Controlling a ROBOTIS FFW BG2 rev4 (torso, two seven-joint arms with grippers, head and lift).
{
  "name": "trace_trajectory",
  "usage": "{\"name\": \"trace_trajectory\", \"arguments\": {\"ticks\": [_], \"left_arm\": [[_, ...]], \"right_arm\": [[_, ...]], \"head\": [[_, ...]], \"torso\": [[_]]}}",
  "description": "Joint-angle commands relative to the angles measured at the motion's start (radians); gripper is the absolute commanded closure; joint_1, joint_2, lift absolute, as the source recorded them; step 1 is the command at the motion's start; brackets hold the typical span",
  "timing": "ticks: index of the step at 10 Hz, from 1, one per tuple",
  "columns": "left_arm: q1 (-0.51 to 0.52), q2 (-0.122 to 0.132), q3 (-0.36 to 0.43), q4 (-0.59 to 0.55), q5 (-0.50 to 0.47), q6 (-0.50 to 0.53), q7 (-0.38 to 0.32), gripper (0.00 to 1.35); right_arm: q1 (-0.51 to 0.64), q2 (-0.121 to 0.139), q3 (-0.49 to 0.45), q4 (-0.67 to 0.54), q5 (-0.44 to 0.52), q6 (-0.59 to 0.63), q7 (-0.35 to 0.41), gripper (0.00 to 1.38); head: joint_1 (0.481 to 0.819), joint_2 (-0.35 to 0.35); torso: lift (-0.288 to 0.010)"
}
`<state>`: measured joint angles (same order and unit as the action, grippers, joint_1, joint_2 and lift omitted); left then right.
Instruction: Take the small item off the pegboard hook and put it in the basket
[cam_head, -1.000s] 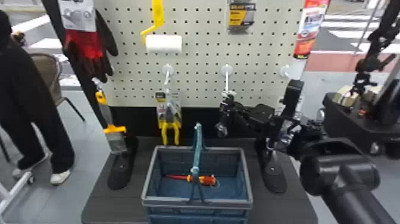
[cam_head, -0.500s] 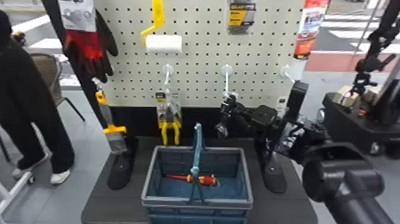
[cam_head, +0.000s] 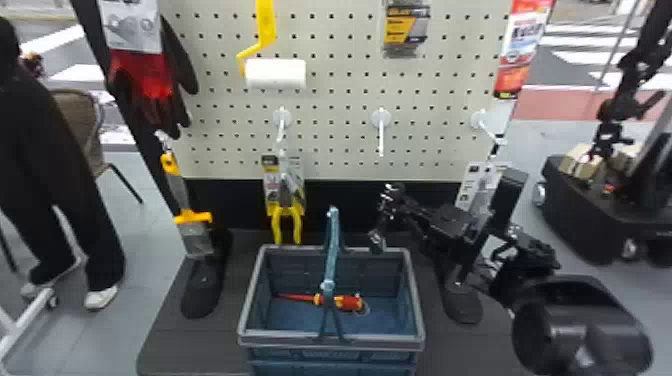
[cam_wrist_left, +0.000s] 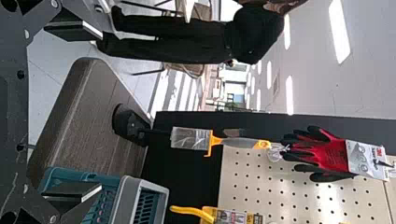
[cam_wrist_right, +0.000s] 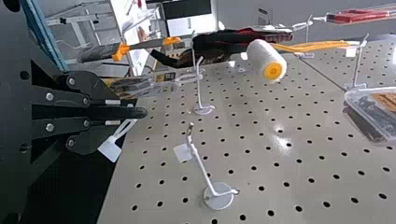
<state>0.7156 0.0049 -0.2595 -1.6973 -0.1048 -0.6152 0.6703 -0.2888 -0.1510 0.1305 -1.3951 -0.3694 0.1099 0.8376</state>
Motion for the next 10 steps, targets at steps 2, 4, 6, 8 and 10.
{"name": "trace_trajectory", "arguments": {"ticks": [2,4,6,8,10], "left_arm": [[0.0,0.001,-0.001,0.0,0.005,0.0,0.0,0.17],[0.0,0.001,0.0,0.0,0.005,-0.001,0.0,0.17],[0.0,0.001,-0.001,0.0,0.005,0.0,0.0,0.17],[-0.002,0.001,-0.003,0.0,0.005,0.002,0.0,0.17],[-0.002,0.001,-0.004,0.0,0.005,0.003,0.0,0.17]], "right_arm": [[0.042,0.007,-0.02,0.0,-0.011,-0.001,-0.008,1.28],[0.068,0.01,-0.034,0.027,-0.019,-0.003,-0.011,1.28],[0.072,0.013,-0.034,0.083,-0.031,-0.009,-0.009,1.28],[0.07,0.018,-0.029,0.13,-0.042,-0.012,-0.008,1.28],[0.049,0.018,0.014,0.181,-0.054,-0.016,0.0,1.28]], "head": [[0.549,0.0],[0.549,0.0],[0.549,0.0],[0.549,0.0],[0.549,0.0]], "torso": [[-0.1],[-0.1],[-0.1],[-0.1],[-0.1]]}}
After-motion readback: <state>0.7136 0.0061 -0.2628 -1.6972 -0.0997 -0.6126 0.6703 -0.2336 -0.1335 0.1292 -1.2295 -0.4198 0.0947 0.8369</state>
